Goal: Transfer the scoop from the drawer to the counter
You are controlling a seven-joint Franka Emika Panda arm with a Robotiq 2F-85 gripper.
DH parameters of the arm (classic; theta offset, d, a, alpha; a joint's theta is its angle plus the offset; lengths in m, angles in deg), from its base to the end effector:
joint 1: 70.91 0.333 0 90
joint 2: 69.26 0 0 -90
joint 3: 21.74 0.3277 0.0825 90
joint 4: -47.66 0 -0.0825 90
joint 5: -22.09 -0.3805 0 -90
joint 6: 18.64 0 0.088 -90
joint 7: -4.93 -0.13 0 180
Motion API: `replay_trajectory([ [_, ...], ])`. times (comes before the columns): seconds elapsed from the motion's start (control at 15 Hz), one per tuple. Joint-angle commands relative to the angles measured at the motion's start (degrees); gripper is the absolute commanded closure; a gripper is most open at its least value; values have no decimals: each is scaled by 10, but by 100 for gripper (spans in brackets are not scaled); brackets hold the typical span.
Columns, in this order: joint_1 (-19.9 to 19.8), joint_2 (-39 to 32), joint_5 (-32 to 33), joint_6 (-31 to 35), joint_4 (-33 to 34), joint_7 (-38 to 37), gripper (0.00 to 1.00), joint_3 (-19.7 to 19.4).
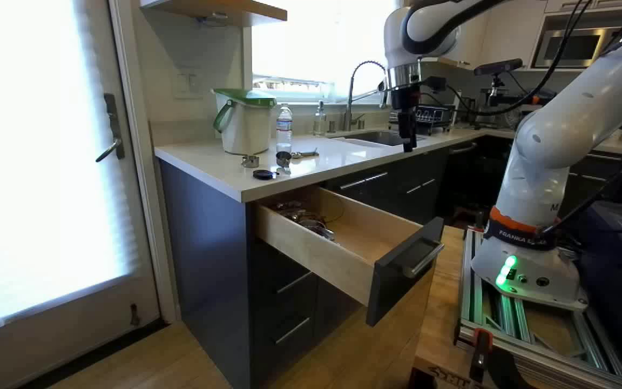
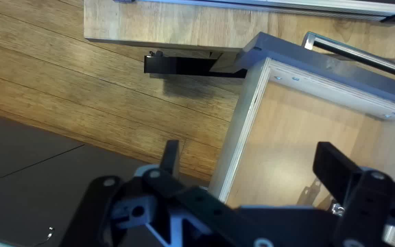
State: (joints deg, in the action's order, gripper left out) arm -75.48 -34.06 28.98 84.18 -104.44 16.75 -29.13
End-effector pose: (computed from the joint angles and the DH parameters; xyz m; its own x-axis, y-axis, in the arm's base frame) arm 0.3009 -0.0747 0.4006 0.9663 0.0716 -0.2474 0.0692 -0.9974 -0.0182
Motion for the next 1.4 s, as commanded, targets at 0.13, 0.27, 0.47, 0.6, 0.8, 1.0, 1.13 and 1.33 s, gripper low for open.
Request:
replay_trajectory([
  [0.13,1,-1,0,-2,1,-1,0,-1],
  [0.27,1,-1,0,-2,1,-1,0,-1],
  [0.47,1,-1,0,-2,1,-1,0,-1],
  [0.6,1,-1,0,-2,1,-1,0,-1],
  [0.8,26,-16,-9,13,1,-23,0,32],
  [1.0,61,-37,-58,15,-4,-73,0,74],
  [1.13,78,-50,-108,24,-3,-122,0,96],
  [1.33,94,-62,-196,75,-3,-163,0,103],
])
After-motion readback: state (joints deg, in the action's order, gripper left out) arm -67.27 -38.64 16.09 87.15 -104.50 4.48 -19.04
